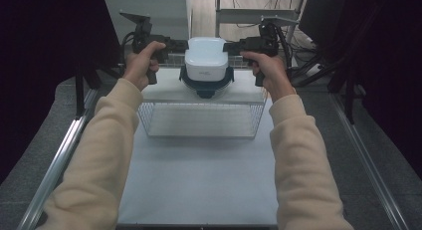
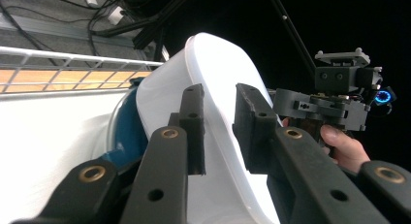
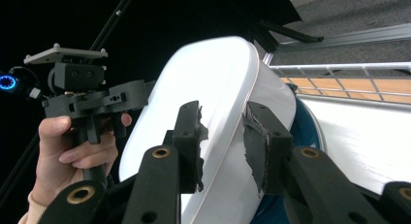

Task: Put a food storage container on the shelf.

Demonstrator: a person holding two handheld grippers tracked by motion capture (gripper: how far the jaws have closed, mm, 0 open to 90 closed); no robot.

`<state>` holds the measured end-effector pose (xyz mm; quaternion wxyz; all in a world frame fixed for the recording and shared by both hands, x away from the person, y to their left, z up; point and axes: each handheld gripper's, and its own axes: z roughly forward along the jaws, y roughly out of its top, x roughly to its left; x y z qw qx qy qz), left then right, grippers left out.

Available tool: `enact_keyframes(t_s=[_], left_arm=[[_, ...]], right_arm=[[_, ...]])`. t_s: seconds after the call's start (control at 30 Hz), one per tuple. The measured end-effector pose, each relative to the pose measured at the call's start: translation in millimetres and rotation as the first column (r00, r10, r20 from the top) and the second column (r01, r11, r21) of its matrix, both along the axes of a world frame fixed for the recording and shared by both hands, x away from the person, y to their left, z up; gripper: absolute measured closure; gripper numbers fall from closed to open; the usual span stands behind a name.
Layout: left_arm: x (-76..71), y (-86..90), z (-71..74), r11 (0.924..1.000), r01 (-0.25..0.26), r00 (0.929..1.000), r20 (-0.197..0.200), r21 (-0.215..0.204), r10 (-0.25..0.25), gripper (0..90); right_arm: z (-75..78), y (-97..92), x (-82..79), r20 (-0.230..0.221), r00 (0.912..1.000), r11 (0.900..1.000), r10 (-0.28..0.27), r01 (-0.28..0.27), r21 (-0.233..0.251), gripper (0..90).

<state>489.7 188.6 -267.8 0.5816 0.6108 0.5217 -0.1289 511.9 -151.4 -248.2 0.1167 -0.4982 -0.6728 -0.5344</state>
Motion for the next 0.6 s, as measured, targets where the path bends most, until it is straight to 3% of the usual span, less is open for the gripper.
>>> enact_keyframes(t_s=[0.1,0.27,0.33,0.47,0.6], left_arm=[[0.0,1.4,-2.1,0.9998,0.004,1.0000,0.001,-0.019,-0.004,74.1],[-0.3,-0.4,-2.9,0.9999,0.006,1.0000,0.008,-0.011,-0.006,71.2],[-0.9,-1.2,-2.7,1.0000,0.004,0.9998,0.018,0.009,-0.004,64.3],[-11.3,0.1,3.1,0.9928,-0.034,0.9953,0.093,0.115,0.023,44.1],[-31.8,4.2,12.9,0.9807,-0.063,0.9838,0.177,0.185,0.029,35.6]], right_arm=[[-1.5,0.4,0.4,0.002,1.0000,1.0000,0.002,-0.002,0.004,66.9],[-1.6,0.5,-1.4,0.011,0.9999,1.0000,0.000,0.000,0.004,65.6],[-1.1,1.3,-2.8,0.031,0.9995,0.9999,-0.008,0.008,-0.009,58.1],[6.9,-1.8,-12.8,0.134,0.9898,0.9982,-0.050,0.054,-0.027,41.9],[15.9,-11.1,-31.9,0.228,0.9731,0.9975,-0.032,0.045,-0.054,35.1]])
